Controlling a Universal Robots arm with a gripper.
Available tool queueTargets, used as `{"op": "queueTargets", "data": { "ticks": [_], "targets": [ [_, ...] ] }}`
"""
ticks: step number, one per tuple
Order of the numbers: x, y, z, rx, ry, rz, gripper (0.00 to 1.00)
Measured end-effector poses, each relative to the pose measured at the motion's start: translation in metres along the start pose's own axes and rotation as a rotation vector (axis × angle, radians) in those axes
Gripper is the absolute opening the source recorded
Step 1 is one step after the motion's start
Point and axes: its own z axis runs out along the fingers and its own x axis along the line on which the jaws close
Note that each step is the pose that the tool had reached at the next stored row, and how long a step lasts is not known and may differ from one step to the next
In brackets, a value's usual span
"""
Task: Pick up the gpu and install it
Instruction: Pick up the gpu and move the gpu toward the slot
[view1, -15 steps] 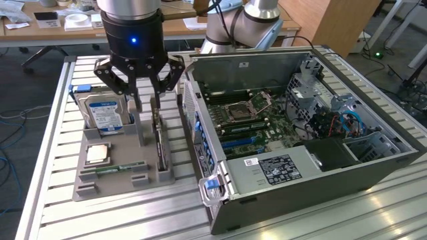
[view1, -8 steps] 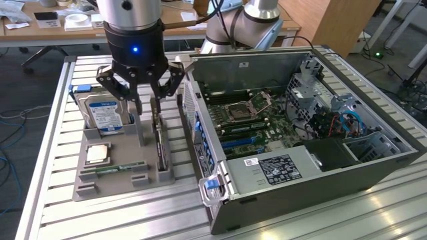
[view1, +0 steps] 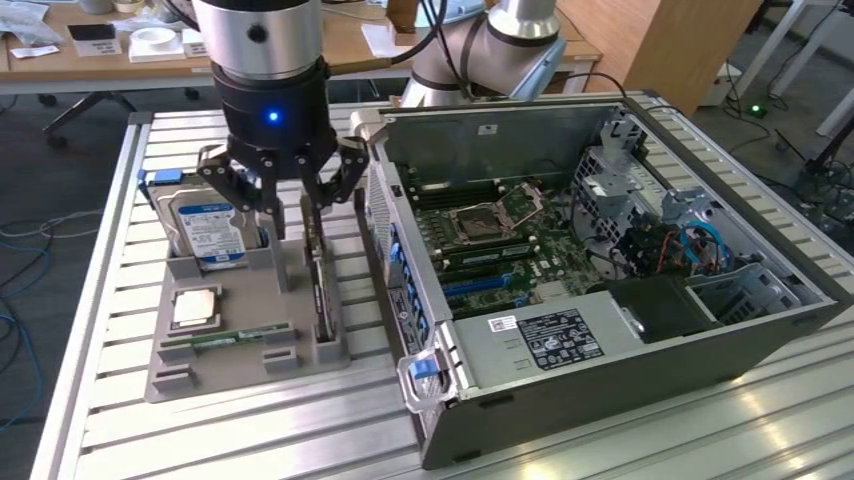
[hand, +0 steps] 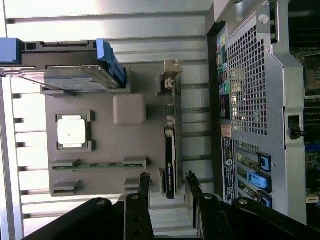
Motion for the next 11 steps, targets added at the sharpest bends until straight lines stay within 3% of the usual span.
{"op": "queueTargets", "data": {
  "ticks": [5, 11],
  "targets": [
    [0.0, 0.0, 0.0008, 0.0004, 0.0, 0.0, 0.42],
    [0.0002, -0.0005, 0.01, 0.0004, 0.0, 0.0, 0.42]
  ]
}}
